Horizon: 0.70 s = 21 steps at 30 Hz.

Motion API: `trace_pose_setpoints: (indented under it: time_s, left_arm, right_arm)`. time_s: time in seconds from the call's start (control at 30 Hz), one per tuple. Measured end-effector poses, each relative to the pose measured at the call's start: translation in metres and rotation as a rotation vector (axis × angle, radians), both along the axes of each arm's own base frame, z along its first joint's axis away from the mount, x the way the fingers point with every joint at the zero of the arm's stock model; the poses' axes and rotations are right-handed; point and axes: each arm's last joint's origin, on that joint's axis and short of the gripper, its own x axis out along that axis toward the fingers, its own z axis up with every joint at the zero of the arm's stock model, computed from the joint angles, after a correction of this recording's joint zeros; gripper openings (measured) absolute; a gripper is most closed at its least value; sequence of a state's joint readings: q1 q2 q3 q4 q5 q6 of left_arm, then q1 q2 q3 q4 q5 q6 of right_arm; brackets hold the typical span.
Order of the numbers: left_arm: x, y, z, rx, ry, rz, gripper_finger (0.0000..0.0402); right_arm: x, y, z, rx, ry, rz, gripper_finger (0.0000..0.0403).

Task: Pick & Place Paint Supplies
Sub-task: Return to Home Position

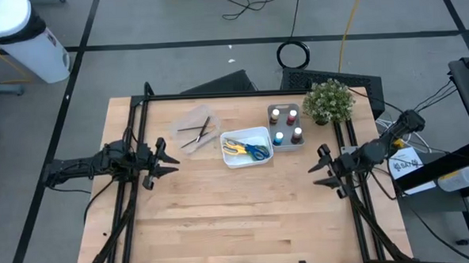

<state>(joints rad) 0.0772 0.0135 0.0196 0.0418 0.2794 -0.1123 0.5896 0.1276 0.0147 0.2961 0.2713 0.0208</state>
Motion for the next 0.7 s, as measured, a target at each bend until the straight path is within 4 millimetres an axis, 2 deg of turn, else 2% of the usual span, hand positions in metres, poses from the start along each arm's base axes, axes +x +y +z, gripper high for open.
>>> trace_pose_setpoints:
  time_s: [0.17,0.33,0.7]
  left_arm:
    - [0.0,0.0,0.0,0.0,0.001,0.0,0.012]
    - [0.001,0.0,-0.001,0.017,0.006,-0.002,0.012]
    - [0.001,0.001,0.0,0.21,-0.035,0.026,0.012]
  right_arm:
    - [-0.004,-0.008,-0.008,0.025,0.075,-0.091,0.017]
    - [-0.003,-0.009,-0.011,-0.03,0.091,-0.098,0.017]
    - [-0.002,-0.008,-0.011,-0.055,0.088,-0.108,0.0171]
